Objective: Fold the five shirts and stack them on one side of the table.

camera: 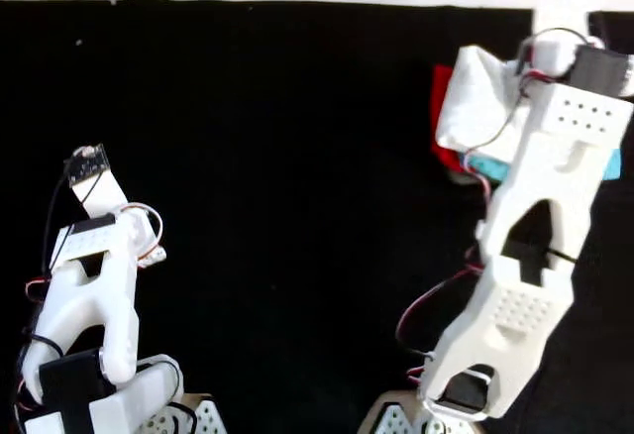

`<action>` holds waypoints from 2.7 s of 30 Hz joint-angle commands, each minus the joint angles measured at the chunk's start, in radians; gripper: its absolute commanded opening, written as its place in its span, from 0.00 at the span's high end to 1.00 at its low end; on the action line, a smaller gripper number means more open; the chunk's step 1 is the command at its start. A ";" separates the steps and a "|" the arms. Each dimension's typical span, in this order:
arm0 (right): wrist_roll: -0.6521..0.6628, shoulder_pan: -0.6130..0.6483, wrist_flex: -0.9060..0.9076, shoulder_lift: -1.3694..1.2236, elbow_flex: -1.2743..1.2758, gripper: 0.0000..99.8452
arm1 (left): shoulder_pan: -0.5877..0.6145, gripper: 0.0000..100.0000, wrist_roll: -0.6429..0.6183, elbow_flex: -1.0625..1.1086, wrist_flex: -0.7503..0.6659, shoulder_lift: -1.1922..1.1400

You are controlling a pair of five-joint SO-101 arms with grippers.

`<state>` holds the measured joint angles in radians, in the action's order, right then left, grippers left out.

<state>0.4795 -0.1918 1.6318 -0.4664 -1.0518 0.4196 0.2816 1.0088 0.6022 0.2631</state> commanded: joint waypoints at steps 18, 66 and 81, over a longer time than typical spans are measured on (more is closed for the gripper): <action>0.009 -0.153 -0.231 -0.225 -0.016 0.99 | 0.004 0.96 0.005 -0.002 -0.032 0.007; -0.226 -0.140 -0.486 -0.437 -0.360 0.99 | 0.004 0.96 0.005 -0.002 -0.032 0.007; -0.230 -0.277 -0.693 -0.587 -0.415 0.99 | 0.004 0.96 0.005 -0.002 -0.032 0.007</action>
<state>0.2447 -0.4634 0.9536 -1.0694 -1.4001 0.4196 0.2816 1.0088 0.6007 0.2631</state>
